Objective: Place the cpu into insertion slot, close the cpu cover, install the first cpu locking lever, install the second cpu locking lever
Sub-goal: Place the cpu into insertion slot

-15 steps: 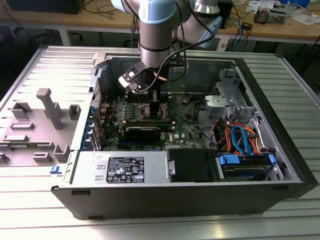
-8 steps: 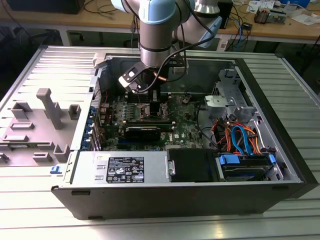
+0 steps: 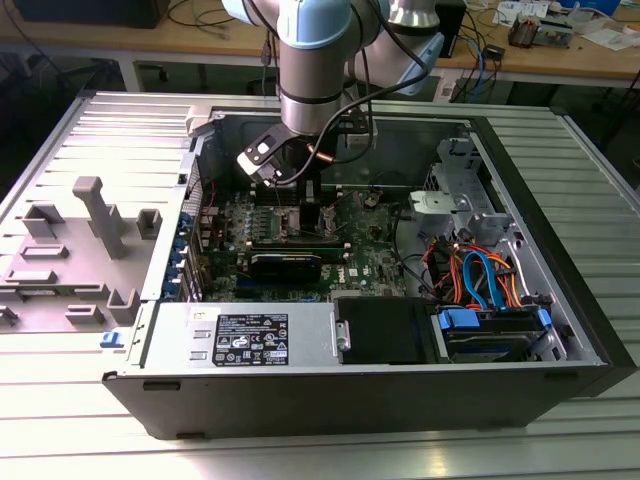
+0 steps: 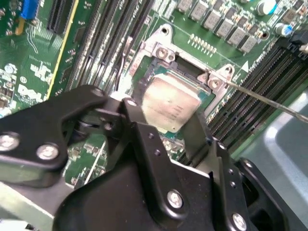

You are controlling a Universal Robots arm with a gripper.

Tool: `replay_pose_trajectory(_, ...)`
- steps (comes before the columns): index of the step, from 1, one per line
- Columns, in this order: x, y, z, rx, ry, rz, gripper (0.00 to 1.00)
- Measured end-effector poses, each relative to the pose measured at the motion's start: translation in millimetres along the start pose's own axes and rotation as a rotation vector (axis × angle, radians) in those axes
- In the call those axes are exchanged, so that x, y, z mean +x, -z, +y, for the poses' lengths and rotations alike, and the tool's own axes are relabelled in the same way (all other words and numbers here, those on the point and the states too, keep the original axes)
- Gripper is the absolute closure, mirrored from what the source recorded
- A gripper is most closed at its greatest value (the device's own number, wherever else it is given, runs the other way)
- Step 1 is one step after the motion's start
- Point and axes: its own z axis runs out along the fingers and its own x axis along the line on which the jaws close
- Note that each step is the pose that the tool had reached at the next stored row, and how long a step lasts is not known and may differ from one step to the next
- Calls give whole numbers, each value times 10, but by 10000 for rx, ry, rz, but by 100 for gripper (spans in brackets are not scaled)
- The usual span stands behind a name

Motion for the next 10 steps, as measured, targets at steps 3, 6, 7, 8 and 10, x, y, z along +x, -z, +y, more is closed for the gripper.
replay_pose_trajectory(3, 0, 0, 0, 1, -1, 0, 34)
replay_pose_trajectory(6, 0, 0, 0, 1, -1, 0, 34)
replay_pose_trajectory(7, 0, 0, 0, 0, -2, 0, 34)
replay_pose_trajectory(8, 0, 0, 0, 0, -2, 0, 34)
replay_pose_trajectory(10, 1, -1, 2, 2, -2, 5, 42)
